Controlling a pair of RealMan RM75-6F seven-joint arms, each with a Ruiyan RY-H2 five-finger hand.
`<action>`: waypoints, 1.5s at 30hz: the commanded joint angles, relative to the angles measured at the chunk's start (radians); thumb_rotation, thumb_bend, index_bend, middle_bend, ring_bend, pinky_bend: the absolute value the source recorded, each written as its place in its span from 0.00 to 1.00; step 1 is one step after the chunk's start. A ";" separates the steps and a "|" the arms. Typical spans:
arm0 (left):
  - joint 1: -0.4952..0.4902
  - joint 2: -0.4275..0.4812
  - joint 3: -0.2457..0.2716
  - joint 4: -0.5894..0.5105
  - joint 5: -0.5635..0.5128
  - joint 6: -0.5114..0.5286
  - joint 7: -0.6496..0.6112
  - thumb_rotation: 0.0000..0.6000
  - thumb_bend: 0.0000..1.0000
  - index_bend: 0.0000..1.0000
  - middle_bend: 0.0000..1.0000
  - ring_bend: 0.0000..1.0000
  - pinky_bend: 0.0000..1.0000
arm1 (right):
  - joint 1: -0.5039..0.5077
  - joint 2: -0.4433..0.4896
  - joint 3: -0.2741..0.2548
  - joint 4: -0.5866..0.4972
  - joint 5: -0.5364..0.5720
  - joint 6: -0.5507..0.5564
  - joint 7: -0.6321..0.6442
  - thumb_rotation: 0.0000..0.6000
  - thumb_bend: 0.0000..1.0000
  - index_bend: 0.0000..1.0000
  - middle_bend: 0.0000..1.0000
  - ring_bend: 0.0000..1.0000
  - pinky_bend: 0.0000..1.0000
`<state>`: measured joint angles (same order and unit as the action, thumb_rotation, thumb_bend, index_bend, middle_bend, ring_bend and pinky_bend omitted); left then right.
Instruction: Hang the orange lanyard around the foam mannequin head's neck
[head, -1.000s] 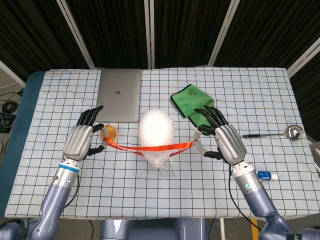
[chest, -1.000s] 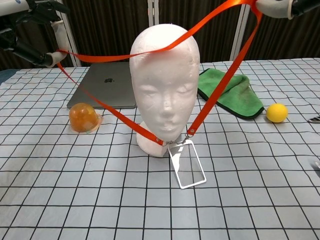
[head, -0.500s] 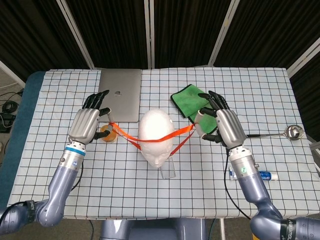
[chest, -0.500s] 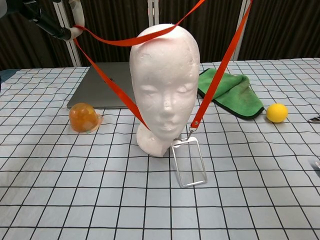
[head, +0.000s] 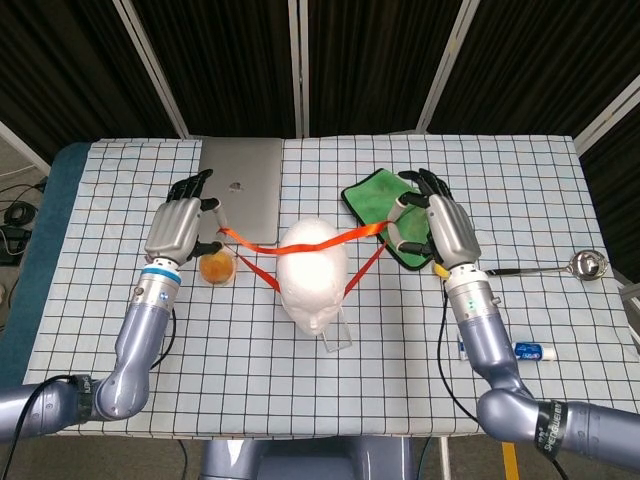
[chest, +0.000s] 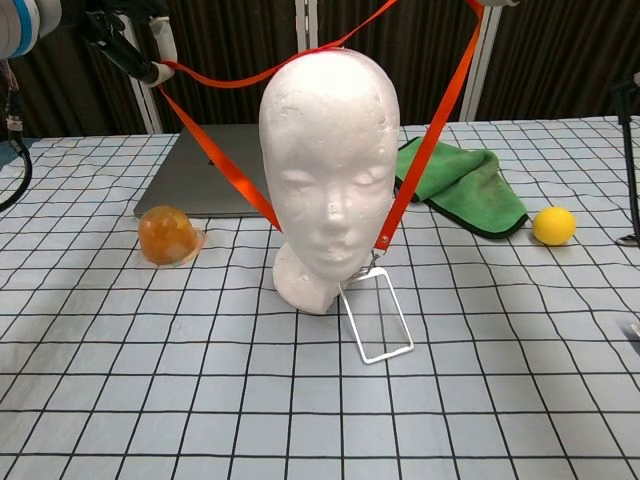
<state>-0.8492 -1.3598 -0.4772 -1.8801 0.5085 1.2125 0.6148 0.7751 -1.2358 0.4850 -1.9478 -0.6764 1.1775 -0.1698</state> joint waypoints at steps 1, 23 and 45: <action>-0.023 -0.021 -0.001 0.040 -0.035 -0.009 -0.005 1.00 0.51 0.68 0.00 0.00 0.00 | 0.041 -0.029 0.004 0.048 0.048 -0.011 -0.046 1.00 0.41 0.72 0.16 0.00 0.00; -0.047 -0.107 0.022 0.232 0.017 -0.101 -0.198 1.00 0.00 0.00 0.00 0.00 0.00 | 0.119 -0.189 -0.025 0.300 0.045 0.019 -0.106 1.00 0.11 0.07 0.04 0.00 0.00; 0.270 0.160 0.270 -0.008 0.466 0.093 -0.325 1.00 0.00 0.00 0.00 0.00 0.00 | -0.239 0.160 -0.334 0.109 -0.474 0.123 0.027 1.00 0.99 0.11 0.02 0.00 0.00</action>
<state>-0.6128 -1.2248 -0.2351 -1.8493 0.9440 1.2685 0.2841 0.5946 -1.1200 0.2120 -1.8453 -1.0776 1.2857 -0.1774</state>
